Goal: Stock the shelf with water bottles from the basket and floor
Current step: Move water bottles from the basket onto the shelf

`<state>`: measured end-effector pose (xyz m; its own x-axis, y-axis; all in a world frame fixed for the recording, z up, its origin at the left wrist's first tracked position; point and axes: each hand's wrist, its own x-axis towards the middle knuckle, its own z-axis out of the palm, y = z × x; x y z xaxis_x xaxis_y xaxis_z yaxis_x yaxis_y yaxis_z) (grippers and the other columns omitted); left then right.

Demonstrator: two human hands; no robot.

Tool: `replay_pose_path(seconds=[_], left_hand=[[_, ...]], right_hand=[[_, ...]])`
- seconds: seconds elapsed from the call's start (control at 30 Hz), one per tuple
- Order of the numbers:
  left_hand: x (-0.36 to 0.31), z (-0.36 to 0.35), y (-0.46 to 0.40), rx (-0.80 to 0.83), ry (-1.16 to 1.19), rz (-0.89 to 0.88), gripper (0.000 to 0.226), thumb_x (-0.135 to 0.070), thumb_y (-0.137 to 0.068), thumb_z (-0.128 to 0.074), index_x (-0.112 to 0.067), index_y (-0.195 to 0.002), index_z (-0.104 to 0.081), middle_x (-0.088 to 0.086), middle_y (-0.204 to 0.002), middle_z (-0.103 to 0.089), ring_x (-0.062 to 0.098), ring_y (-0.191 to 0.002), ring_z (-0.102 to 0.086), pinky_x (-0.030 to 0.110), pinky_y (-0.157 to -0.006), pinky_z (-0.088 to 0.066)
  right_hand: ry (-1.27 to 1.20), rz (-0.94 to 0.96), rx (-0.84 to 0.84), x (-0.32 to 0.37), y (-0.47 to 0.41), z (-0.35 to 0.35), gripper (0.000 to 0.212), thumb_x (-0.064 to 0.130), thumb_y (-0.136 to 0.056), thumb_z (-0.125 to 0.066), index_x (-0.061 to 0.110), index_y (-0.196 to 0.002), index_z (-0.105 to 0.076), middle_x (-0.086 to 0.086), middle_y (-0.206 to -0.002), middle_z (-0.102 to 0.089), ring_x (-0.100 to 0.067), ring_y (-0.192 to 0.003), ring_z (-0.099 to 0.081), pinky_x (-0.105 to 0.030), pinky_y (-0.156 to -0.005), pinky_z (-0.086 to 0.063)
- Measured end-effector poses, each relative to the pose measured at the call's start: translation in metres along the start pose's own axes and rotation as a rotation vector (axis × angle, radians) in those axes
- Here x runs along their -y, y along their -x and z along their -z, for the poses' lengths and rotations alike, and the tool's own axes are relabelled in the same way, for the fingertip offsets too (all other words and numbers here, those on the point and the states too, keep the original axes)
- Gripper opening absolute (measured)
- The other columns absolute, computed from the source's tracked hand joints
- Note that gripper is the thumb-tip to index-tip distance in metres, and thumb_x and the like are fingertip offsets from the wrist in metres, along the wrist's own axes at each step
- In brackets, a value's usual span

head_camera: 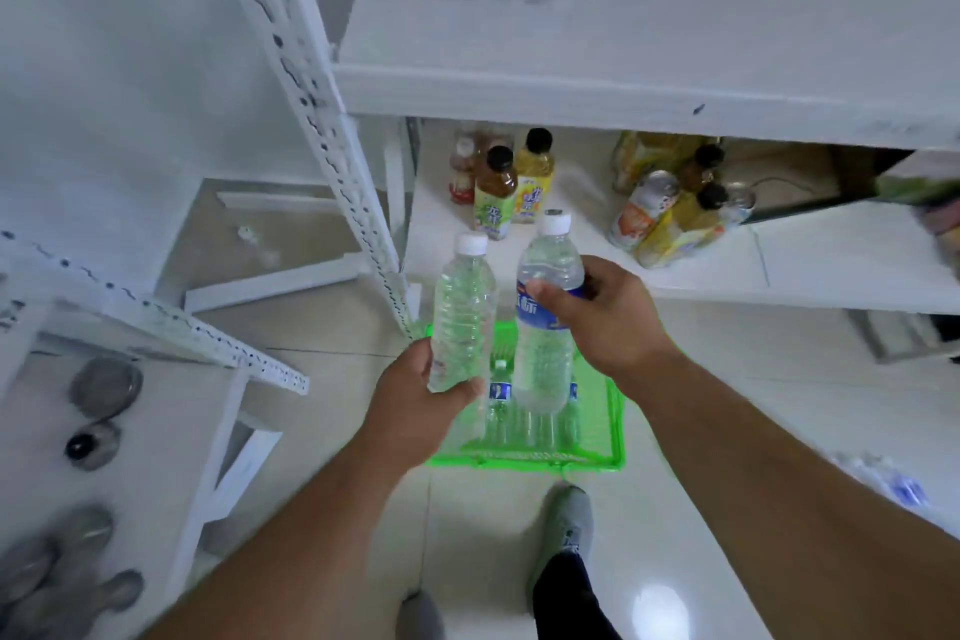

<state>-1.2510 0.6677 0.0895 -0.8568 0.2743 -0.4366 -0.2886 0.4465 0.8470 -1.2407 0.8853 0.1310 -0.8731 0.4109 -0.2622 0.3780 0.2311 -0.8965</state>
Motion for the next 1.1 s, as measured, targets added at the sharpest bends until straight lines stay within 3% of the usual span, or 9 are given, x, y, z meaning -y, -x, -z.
replay_pose_path(seconds=[0.13, 0.33, 0.47, 0.67, 0.87, 1.1], left_hand=[[-0.068, 0.034, 0.060, -0.019, 0.027, -0.085, 0.033, -0.013, -0.076, -0.082, -0.025, -0.102, -0.066, -0.012, -0.095, -0.075, -0.003, -0.087, -0.068, 0.010, -0.073, -0.047], [-0.139, 0.071, 0.131, -0.023, 0.031, -0.156, 0.038, -0.015, -0.073, -0.083, -0.028, -0.103, -0.064, -0.010, -0.097, -0.074, 0.002, -0.087, -0.070, 0.020, -0.075, -0.052], [-0.170, 0.086, 0.156, -0.056, 0.042, -0.206, 0.046, -0.024, -0.063, -0.084, -0.030, -0.104, -0.065, -0.009, -0.100, -0.074, 0.010, -0.094, -0.070, 0.036, -0.087, -0.056], [-0.204, 0.088, 0.167, -0.120, 0.082, -0.257, 0.040, -0.008, -0.071, -0.083, -0.022, -0.104, -0.066, -0.005, -0.096, -0.076, 0.013, -0.090, -0.072, 0.033, -0.084, -0.056], [-0.234, 0.070, 0.159, -0.190, 0.087, -0.280, 0.041, -0.014, -0.069, -0.085, -0.029, -0.103, -0.065, -0.009, -0.097, -0.075, 0.009, -0.092, -0.070, 0.034, -0.088, -0.055], [-0.263, 0.033, 0.143, -0.289, 0.146, -0.266, 0.042, -0.017, -0.067, -0.087, -0.028, -0.102, -0.067, -0.009, -0.097, -0.076, 0.011, -0.094, -0.070, 0.038, -0.089, -0.056]], right_hand=[[0.006, 0.085, -0.045, 0.088, 0.055, 0.030, 0.042, 0.055, -0.070, -0.076, 0.027, -0.100, -0.076, 0.009, -0.091, -0.077, -0.011, -0.088, -0.073, -0.046, -0.086, -0.059], [0.026, 0.168, -0.115, 0.180, 0.125, 0.065, 0.025, 0.046, -0.081, -0.077, 0.029, -0.099, -0.073, 0.010, -0.089, -0.076, -0.008, -0.083, -0.072, -0.040, -0.081, -0.059], [0.010, 0.215, -0.149, 0.218, 0.150, 0.081, 0.023, 0.045, -0.081, -0.078, 0.029, -0.098, -0.073, 0.013, -0.087, -0.076, -0.003, -0.081, -0.071, -0.033, -0.078, -0.059], [-0.030, 0.272, -0.132, 0.248, 0.157, 0.099, 0.024, 0.045, -0.080, -0.078, 0.033, -0.100, -0.072, 0.014, -0.089, -0.076, -0.004, -0.083, -0.071, -0.034, -0.079, -0.059], [-0.035, 0.308, -0.088, 0.254, 0.130, 0.121, 0.035, 0.054, -0.075, -0.077, 0.034, -0.103, -0.070, 0.014, -0.092, -0.075, -0.008, -0.085, -0.072, -0.041, -0.083, -0.060], [-0.051, 0.354, -0.016, 0.253, 0.091, 0.153, 0.038, 0.050, -0.076, -0.078, 0.031, -0.107, -0.069, 0.013, -0.097, -0.075, -0.007, -0.088, -0.071, -0.042, -0.086, -0.059]])
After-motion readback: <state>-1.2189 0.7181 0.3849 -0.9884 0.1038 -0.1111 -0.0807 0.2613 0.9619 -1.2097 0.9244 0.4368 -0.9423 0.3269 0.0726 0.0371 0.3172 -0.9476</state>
